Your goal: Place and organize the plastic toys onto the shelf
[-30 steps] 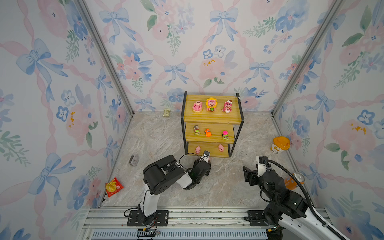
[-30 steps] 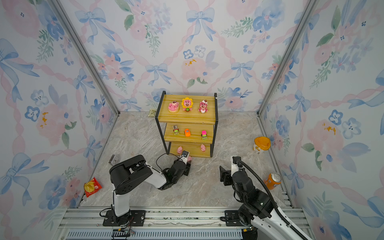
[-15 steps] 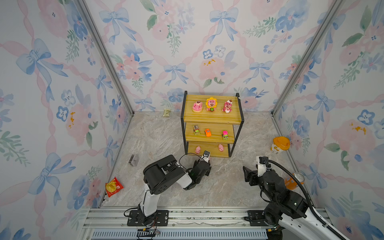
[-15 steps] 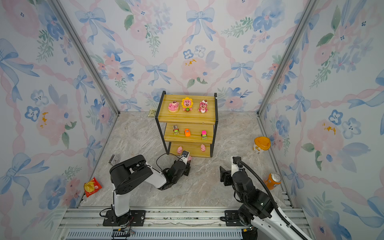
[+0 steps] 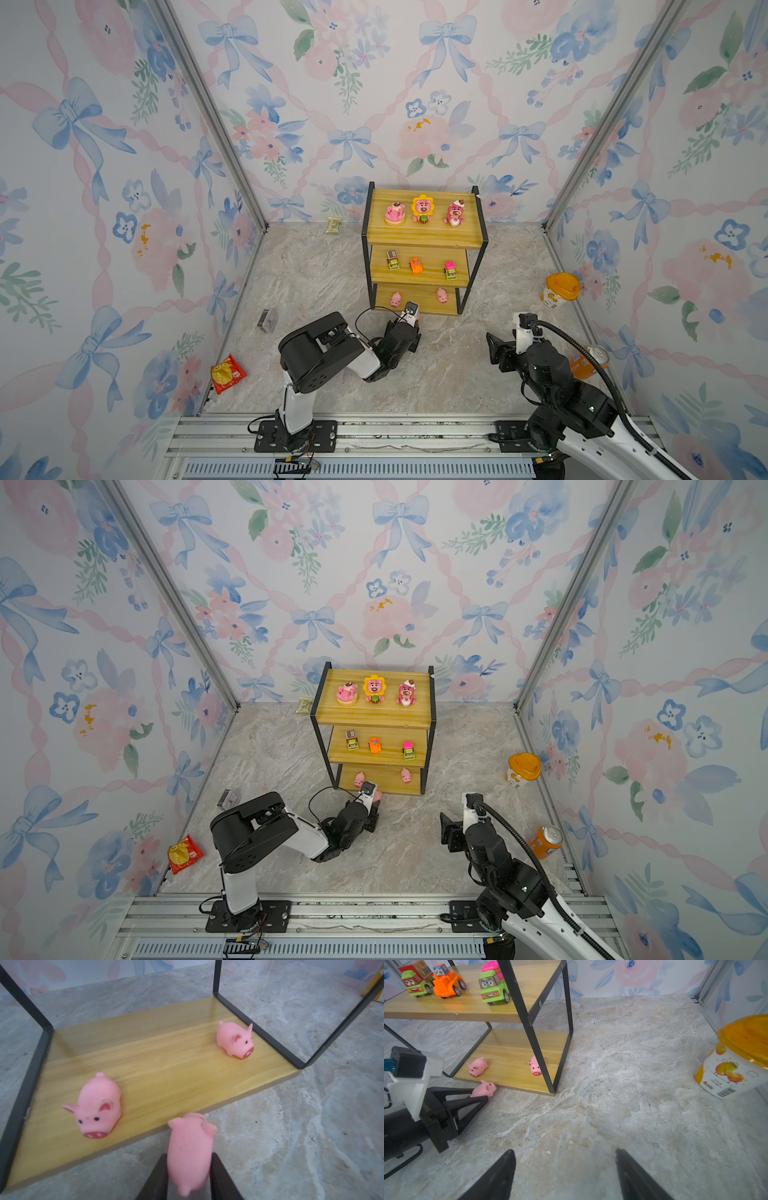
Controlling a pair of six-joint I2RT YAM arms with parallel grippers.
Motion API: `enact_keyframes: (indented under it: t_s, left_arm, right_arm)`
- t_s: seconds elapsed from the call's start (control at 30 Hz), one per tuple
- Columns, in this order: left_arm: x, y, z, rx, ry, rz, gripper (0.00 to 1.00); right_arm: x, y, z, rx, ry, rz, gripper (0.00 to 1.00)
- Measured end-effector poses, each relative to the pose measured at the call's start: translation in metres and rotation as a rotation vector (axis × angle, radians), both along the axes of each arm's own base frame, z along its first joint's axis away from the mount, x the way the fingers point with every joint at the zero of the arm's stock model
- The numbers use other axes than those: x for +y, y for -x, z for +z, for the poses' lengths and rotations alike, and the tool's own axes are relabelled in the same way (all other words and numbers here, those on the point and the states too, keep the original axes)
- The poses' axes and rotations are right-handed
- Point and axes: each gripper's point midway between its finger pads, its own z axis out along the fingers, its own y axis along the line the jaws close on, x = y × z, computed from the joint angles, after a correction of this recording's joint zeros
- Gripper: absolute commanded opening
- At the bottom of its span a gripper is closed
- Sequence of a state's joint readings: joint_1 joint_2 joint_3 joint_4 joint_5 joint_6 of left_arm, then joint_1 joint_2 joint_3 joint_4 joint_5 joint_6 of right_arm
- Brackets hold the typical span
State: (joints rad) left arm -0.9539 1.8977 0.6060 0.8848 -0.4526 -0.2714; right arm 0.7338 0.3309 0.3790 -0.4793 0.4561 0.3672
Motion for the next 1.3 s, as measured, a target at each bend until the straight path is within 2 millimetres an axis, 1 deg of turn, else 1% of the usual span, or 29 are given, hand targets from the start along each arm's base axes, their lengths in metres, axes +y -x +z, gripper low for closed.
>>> enact_keyframes:
  t_s: [0.23, 0.4, 0.5, 0.6, 0.67, 0.87, 0.93, 1.1, 1.23, 1.3]
  left_arm:
    - [-0.003, -0.003, 0.009, -0.029, 0.019, 0.013, 0.34]
    - [-0.006, -0.012, 0.03, -0.093, 0.087, 0.048, 0.36]
    - [-0.011, -0.019, 0.036, -0.12, 0.115, 0.071, 0.36]
    - [-0.016, -0.025, 0.037, -0.133, 0.13, 0.087, 0.36]
    - [-0.018, -0.027, 0.036, -0.135, 0.132, 0.092, 0.38]
    - [-0.02, -0.023, 0.035, -0.139, 0.127, 0.095, 0.44]
    - [-0.017, -0.021, 0.032, -0.137, 0.121, 0.097, 0.46]
    - [-0.003, -0.011, 0.023, -0.121, 0.088, 0.102, 0.51]
    - [0.006, -0.003, 0.025, -0.123, 0.08, 0.105, 0.52]
    - [0.012, 0.001, 0.029, -0.125, 0.081, 0.108, 0.53]
  right_arm:
    - [0.0, 0.001, 0.001, -0.005, -0.004, 0.0, 0.78]
    - [-0.001, 0.001, 0.002, -0.006, -0.006, 0.0, 0.78]
    - [-0.001, 0.001, 0.002, -0.006, -0.005, 0.0, 0.78]
    - [-0.001, 0.001, 0.002, -0.007, -0.006, 0.0, 0.78]
    - [-0.001, 0.001, 0.002, -0.007, -0.006, 0.0, 0.78]
    - [-0.001, 0.001, 0.004, -0.015, -0.013, 0.0, 0.78]
    - [-0.001, 0.001, 0.004, -0.015, -0.013, 0.0, 0.78]
    - [-0.001, 0.001, 0.004, -0.015, -0.013, 0.0, 0.79]
    - [0.0, 0.001, 0.001, -0.005, -0.007, 0.003, 0.79]
    - [0.003, 0.0, -0.004, 0.019, 0.008, 0.014, 0.79]
